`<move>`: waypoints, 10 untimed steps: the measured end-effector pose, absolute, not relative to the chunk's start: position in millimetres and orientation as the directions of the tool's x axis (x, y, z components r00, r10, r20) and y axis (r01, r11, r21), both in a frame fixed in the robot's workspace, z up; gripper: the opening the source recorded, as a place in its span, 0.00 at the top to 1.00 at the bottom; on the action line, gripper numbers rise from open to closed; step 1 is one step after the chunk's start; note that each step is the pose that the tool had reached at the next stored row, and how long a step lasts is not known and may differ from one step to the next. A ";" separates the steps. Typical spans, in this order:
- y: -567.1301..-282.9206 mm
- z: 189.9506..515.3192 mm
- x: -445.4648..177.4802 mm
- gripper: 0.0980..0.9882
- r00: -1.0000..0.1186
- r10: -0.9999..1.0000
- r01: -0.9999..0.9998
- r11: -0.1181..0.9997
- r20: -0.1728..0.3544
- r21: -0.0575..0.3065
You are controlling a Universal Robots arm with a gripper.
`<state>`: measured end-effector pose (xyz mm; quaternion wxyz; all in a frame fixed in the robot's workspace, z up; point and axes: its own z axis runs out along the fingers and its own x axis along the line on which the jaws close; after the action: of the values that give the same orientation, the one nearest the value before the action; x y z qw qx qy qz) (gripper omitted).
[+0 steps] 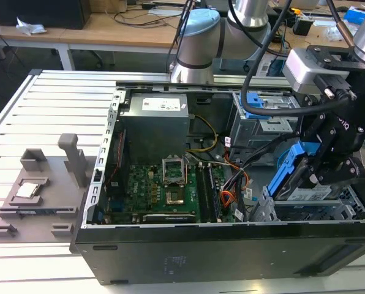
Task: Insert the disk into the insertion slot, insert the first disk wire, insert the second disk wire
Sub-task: 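Insert the disk into the insertion slot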
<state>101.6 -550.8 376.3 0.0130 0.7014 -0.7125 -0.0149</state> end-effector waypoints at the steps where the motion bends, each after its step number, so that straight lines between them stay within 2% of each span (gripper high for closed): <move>1: -550.8 376.2 101.6 0.70 -0.016 -1.000 -0.999 0.016 -0.002 0.040; 7: -550.7 376.1 101.6 0.69 -0.016 -1.000 -0.999 0.016 -0.003 0.040; 8: -550.8 376.1 101.6 0.62 -0.016 -1.000 -0.999 0.016 -0.003 0.040; 10: -550.8 376.1 101.6 0.62 -0.016 -1.000 -0.999 0.016 -0.002 0.039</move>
<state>101.6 -550.8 376.1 0.0130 0.7014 -0.7125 -0.0149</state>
